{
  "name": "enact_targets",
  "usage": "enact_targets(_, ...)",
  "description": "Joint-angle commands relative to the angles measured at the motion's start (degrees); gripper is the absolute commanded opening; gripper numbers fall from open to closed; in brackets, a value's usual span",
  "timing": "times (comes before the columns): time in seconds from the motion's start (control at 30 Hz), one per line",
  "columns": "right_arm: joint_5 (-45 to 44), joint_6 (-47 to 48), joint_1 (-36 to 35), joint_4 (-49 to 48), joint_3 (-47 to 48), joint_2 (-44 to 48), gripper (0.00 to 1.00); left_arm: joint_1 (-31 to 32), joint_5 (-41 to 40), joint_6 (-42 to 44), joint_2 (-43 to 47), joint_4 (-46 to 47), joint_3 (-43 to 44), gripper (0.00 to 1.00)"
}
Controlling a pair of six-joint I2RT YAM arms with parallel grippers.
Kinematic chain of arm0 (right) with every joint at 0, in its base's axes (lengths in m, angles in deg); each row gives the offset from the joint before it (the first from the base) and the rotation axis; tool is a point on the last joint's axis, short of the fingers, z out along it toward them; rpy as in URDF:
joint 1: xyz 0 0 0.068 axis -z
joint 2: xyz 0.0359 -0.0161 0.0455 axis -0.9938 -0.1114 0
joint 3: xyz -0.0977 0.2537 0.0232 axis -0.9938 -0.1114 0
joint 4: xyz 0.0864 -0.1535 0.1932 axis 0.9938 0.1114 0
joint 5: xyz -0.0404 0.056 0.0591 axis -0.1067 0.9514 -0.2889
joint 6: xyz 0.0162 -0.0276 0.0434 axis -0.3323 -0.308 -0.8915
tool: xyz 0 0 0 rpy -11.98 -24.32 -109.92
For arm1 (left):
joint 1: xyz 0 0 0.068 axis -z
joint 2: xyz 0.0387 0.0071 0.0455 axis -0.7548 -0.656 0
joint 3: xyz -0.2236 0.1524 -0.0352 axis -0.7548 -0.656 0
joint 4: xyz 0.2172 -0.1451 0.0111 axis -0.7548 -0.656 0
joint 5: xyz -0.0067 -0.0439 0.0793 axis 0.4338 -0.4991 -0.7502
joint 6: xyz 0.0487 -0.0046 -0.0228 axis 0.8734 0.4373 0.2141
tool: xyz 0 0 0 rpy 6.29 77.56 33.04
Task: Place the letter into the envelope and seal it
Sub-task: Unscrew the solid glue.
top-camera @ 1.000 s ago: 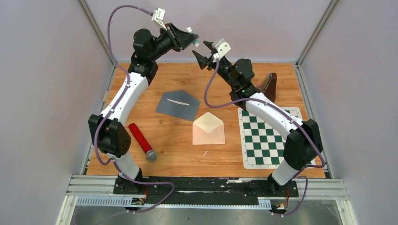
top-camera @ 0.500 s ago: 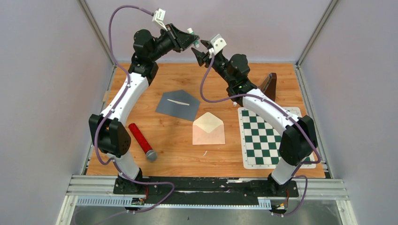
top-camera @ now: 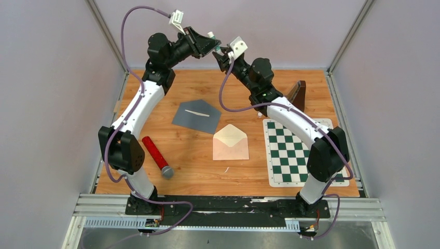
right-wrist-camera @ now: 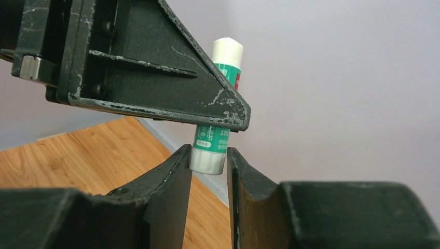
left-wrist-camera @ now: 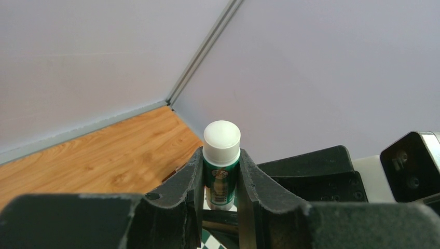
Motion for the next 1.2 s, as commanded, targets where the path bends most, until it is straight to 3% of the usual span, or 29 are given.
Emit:
enact_targets(0.0,-1.6,-0.3,-0.1,1.5,3.3,-0.6,0.31,0.3,0.8,0.0,3.1,2.9,-0.3,0.0)
enact_targets(0.13,-1.7,-0.6,-0.1,1.7,3.6,-0.7,0.3,0.3,1.0,0.1,3.1,3.0,-0.2,0.0)
enact_targets(0.17,-1.7,-0.6,-0.1,1.8,3.7,-0.8,0.26,0.3,1.0,0.2,3.1,3.0,-0.2,0.0)
enact_targets(0.23,-1.6,-0.5,-0.1,2.6,4.3,-0.9,0.05,0.4,1.2,0.5,3.1,3.1,-0.3,0.0)
enact_targets(0.27,-1.6,-0.6,-0.1,3.4,4.8,-1.0,0.0,0.4,1.8,0.8,3.1,3.2,-0.4,0.0)
enact_targets(0.37,2.6,-6.3,1.5,7.6,6.8,-0.7,0.0,0.4,4.1,3.5,3.0,5.9,-0.6,0.0)
enact_targets(0.47,19.3,-20.2,6.6,16.3,11.7,-1.3,0.0,0.4,8.7,7.2,2.5,9.0,-0.4,0.0)
enact_targets(0.57,50.5,-35.3,11.7,16.3,18.1,-6.3,0.0,0.4,13.5,8.3,1.1,11.2,0.5,0.0)
enact_targets(0.63,67.3,-51.8,13.5,7.0,22.7,-12.1,0.0,0.4,17.1,7.9,-0.4,13.1,1.6,0.0)
enact_targets(0.67,72.3,-62.3,13.9,-1.9,24.3,-14.9,0.0,0.4,18.2,7.3,-1.5,14.4,2.0,0.0)
enact_targets(0.7,75.4,-67.8,14.2,-4.3,26.5,-16.8,0.0,0.4,20.5,7.0,-2.1,15.1,2.8,0.0)
enact_targets(0.77,78.2,-70.7,14.6,-5.1,31.1,-19.3,0.0,0.4,23.0,6.1,-3.6,17.0,3.6,0.0)
enact_targets(0.83,78.8,-70.4,14.9,0.8,36.2,-21.7,0.01,0.4,23.7,6.0,-4.4,17.6,4.2,0.0)
enact_targets(0.9,77.0,-69.5,15.3,3.0,37.1,-22.1,0.11,0.4,23.0,7.1,-4.4,16.4,4.7,0.0)
enact_targets(0.97,74.2,-67.5,15.9,3.8,34.8,-20.5,0.3,0.4,21.9,8.4,-4.1,14.5,5.1,0.0)
enact_targets(1.03,70.7,-62.0,16.6,11.1,35.0,-19.2,0.41,0.3,19.1,9.5,-3.4,11.8,5.2,0.0)
enact_targets(1.17,61.2,-46.9,18.2,25.5,32.5,-14.5,0.47,0.2,12.0,9.8,-1.3,7.2,3.7,0.0)
